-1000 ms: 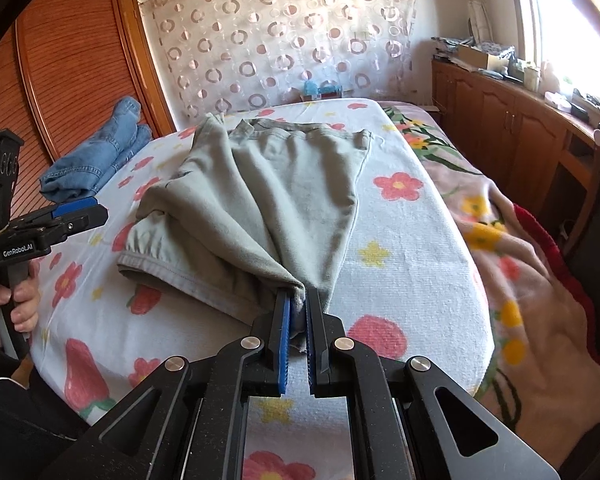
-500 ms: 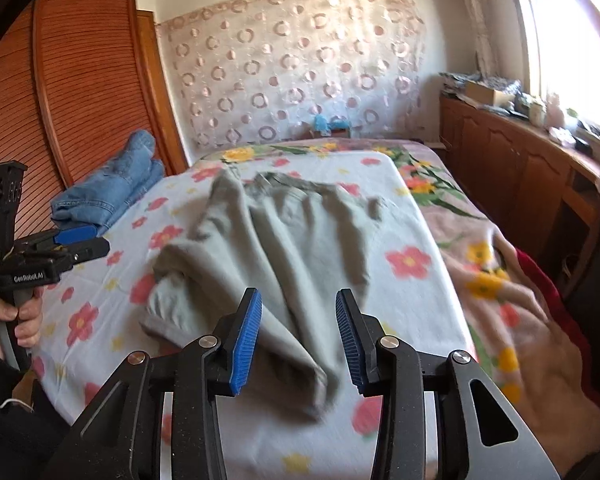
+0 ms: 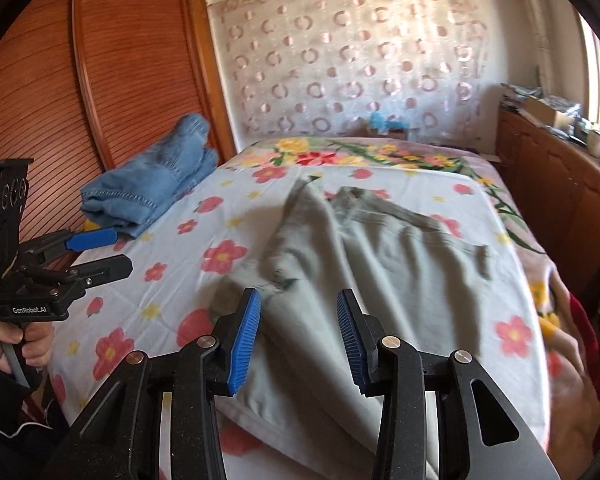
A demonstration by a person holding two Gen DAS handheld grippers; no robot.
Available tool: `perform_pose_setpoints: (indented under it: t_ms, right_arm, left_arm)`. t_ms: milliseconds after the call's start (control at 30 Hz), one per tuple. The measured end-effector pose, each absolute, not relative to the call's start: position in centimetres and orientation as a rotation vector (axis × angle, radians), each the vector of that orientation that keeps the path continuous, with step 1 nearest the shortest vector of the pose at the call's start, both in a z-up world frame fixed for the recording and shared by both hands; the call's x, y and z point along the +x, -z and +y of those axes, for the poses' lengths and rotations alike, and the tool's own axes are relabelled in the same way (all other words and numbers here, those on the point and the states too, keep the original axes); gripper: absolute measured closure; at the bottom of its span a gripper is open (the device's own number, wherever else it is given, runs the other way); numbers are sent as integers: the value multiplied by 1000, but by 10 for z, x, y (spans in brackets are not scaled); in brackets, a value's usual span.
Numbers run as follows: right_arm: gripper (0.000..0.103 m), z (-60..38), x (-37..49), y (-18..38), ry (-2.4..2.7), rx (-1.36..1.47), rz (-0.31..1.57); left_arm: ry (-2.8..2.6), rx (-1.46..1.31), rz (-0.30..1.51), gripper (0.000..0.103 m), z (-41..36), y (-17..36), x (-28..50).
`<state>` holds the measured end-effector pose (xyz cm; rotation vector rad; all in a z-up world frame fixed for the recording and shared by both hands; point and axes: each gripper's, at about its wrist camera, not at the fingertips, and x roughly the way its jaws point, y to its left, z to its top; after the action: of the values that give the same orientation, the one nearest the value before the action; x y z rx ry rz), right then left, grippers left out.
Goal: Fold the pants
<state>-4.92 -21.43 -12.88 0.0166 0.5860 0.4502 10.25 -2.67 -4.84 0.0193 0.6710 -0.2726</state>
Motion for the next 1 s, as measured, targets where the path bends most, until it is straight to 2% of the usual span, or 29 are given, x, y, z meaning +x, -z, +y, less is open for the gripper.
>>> perform_pose_setpoints:
  t_ms: [1000]
  right_arm:
    - [64,-159,9,150,-598,-175,758]
  left_arm:
    - [238,-19,700,23,-2,63,104]
